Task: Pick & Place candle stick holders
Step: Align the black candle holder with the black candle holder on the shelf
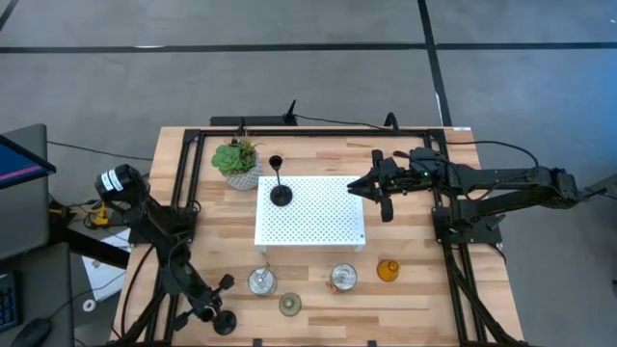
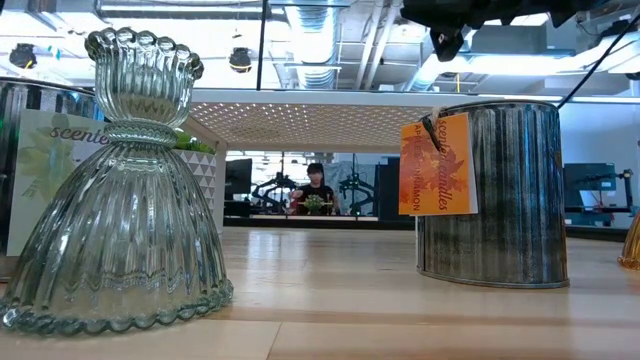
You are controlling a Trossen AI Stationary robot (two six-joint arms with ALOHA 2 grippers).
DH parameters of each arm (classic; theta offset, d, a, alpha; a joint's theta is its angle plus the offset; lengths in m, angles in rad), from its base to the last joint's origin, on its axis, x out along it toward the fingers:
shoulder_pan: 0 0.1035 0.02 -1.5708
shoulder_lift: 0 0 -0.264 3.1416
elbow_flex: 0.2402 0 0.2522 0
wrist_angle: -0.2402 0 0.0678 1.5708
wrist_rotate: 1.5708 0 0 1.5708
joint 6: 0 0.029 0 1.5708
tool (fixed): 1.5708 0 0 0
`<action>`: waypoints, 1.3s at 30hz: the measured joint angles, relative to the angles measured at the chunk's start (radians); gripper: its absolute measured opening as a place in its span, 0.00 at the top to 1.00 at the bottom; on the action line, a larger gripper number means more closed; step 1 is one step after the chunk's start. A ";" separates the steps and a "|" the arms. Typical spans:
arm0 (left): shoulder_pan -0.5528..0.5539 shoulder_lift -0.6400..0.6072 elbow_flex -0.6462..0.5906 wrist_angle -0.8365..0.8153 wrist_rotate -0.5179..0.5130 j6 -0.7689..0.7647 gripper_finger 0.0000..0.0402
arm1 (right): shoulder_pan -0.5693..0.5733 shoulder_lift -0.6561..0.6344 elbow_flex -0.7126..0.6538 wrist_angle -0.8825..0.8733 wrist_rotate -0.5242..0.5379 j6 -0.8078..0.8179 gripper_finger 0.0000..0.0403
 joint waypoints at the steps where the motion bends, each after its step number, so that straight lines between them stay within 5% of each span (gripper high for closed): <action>1: 0.000 -0.009 -0.001 -0.002 -0.021 -0.021 0.97 | 0.000 0.000 0.000 0.000 0.000 0.000 0.87; 8: -0.001 -0.144 -0.001 -0.076 -0.274 -0.122 0.95 | 0.000 0.000 0.000 0.000 0.000 -0.004 0.87; 23: 0.004 -0.583 0.003 -0.361 -0.551 -0.173 0.97 | 0.000 0.000 0.000 -0.019 0.000 -0.056 0.87; 32: 0.076 -0.597 0.197 -0.567 -0.686 0.029 0.97 | -0.003 0.000 0.000 -0.027 -0.003 -0.135 0.87; 39: 0.262 -0.589 0.287 -0.675 -0.713 0.071 0.97 | -0.003 0.000 0.000 -0.109 -0.007 -0.156 0.87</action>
